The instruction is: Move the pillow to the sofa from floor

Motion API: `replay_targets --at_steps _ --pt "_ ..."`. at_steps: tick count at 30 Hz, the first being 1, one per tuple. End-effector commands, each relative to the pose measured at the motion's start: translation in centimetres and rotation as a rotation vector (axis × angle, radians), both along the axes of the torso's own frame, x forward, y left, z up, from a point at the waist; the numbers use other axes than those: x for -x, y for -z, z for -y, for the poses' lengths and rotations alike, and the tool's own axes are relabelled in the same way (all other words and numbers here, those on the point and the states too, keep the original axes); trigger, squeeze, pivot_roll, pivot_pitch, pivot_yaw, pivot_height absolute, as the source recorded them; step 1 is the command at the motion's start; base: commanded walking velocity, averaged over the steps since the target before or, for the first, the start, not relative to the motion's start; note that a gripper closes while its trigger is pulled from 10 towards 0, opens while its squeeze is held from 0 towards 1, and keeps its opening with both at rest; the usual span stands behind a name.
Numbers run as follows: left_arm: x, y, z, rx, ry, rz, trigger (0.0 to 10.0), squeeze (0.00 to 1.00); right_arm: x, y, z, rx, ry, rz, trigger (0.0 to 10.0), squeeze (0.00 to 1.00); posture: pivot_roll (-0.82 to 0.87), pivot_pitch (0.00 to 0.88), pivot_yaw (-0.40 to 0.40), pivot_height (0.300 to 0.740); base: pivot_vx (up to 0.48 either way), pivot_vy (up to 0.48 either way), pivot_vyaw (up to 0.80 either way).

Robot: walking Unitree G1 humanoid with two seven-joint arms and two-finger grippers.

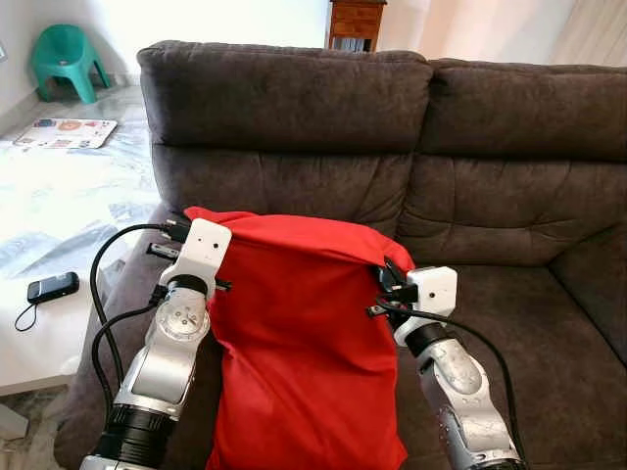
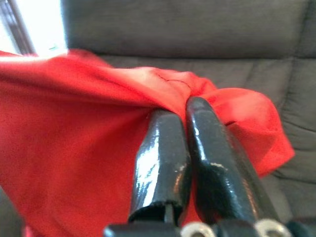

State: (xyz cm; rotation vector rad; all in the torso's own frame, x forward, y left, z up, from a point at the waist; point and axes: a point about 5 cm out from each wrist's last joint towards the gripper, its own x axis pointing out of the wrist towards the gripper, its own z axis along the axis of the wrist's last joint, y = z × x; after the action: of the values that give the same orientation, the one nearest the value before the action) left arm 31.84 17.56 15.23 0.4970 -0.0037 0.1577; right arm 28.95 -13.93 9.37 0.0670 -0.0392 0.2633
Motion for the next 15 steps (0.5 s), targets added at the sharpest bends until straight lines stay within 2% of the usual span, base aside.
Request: replay_targets --at_steps 1,2,14,15 --pt "0.20 0.40 -1.08 -0.023 -0.054 -0.014 10.0 1.00 -0.04 0.05 1.54 -0.015 0.064 0.001 10.0 0.66 0.03 0.000 -0.072 0.740 0.000 0.000 0.00" --pt "0.20 0.40 -1.07 -0.024 -0.053 -0.014 10.0 1.00 -0.04 0.05 1.55 -0.015 0.064 0.000 10.0 1.00 0.03 0.000 -0.072 0.740 0.000 0.000 0.00" --pt "0.17 0.38 -1.00 -0.028 -0.052 -0.014 10.0 1.00 -0.10 0.10 1.70 -0.010 0.078 0.001 10.0 1.00 0.03 0.000 -0.073 0.740 0.000 0.000 0.00" --pt "0.16 0.37 -1.00 -0.027 -0.053 -0.013 10.0 1.00 -0.16 0.09 1.74 -0.001 0.083 0.002 10.0 0.73 0.03 0.000 -0.073 0.740 0.000 0.000 0.00"
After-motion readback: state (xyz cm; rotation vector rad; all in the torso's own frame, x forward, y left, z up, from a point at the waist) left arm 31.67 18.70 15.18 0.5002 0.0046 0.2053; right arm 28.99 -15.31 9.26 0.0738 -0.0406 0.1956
